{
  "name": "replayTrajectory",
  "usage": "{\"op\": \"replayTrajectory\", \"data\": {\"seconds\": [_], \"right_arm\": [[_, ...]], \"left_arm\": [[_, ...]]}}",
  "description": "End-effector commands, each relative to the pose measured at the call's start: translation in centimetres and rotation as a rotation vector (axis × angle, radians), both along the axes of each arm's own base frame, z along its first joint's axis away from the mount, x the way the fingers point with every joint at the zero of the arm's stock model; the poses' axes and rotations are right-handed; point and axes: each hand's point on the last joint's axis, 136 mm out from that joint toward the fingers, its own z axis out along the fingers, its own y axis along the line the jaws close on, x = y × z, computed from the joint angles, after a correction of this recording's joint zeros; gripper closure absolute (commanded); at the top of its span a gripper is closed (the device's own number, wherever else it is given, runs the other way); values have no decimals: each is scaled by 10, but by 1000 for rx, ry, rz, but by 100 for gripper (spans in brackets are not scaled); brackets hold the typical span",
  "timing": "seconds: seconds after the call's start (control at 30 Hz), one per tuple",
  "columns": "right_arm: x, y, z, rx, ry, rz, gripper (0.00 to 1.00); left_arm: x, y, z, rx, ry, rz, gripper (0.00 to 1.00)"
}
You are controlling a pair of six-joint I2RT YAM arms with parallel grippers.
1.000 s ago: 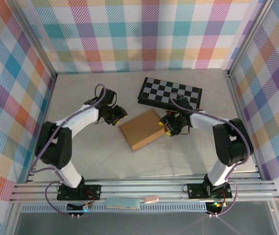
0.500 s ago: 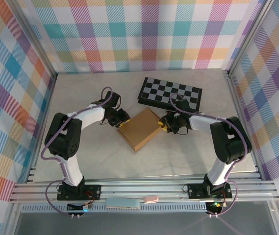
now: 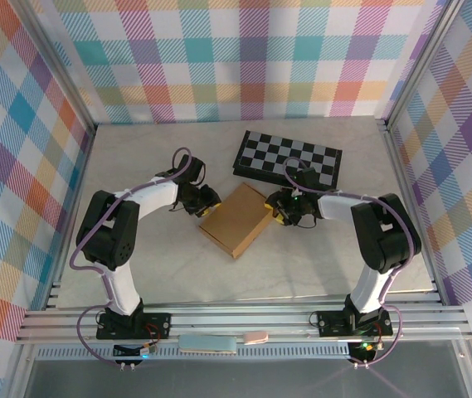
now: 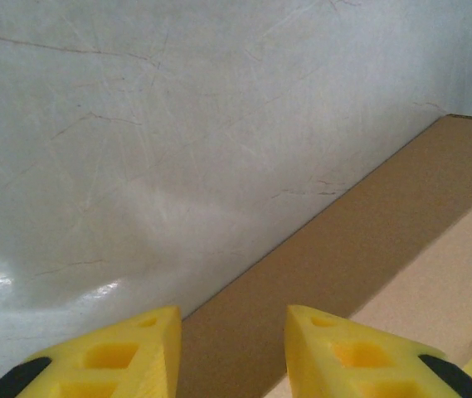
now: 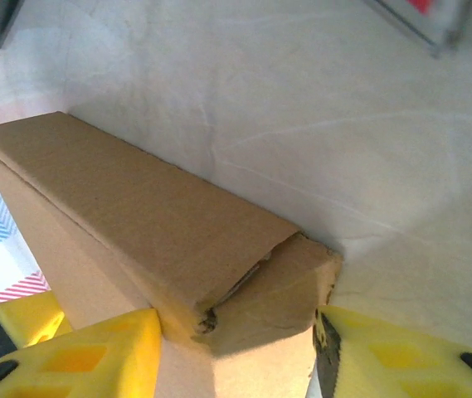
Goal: Fold the paper box
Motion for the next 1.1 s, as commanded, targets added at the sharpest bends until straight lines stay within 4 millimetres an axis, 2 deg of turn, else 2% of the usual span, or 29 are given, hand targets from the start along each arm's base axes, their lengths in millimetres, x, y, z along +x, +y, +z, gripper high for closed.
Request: {"op": "replayTrajectory", "data": {"seconds": [0.0,0.07,0.17,0.3,0.33,0.43,0.53,0.57,0.6,0.63,0.7,0.77,0.83,0.87,0.93,1.0,1.03,1.07], "right_arm": [[-32,-21,-47,-159,122,51,53],[-31,-20,-47,-167,109,73,56],[-27,-16,-48,-156,94,91,67],[-27,-14,-50,-142,88,93,68],[-27,-14,-50,-141,88,91,66],[-26,-19,-35,-162,59,76,50],[-21,-35,1,-238,-14,41,34],[-16,-41,19,-262,-61,27,29],[-13,-49,39,-289,-107,13,9],[-11,-56,53,-312,-137,-1,1],[-9,-84,94,-391,-218,-62,1],[-12,-114,126,-469,-297,-112,1],[-20,-153,155,-597,-350,-182,1],[-26,-172,163,-662,-345,-230,1],[-42,-222,175,-878,-339,-371,1],[-48,-245,174,-990,-382,-357,1],[-44,-250,166,-1027,-436,-295,1],[-38,-248,158,-1060,-510,-239,1]], "left_arm": [[-3,-8,-3,-8,12,-42,63],[-3,-8,-3,-8,14,-42,63],[-3,-9,-4,-9,15,-46,63],[-2,-9,-2,-11,10,-47,63],[-2,-9,-1,-10,7,-45,63],[3,-2,14,6,-36,-30,63],[13,14,47,72,-131,-4,56],[16,21,61,99,-168,8,53],[19,28,74,120,-207,24,26],[21,35,87,134,-246,42,0],[23,54,116,163,-331,100,0],[21,74,141,207,-433,164,0],[12,101,163,280,-532,241,0],[7,113,171,305,-570,280,0],[-7,146,185,401,-650,397,0],[-24,183,188,567,-683,524,0],[-36,202,187,677,-683,573,0],[-37,209,186,744,-711,552,0]]}}
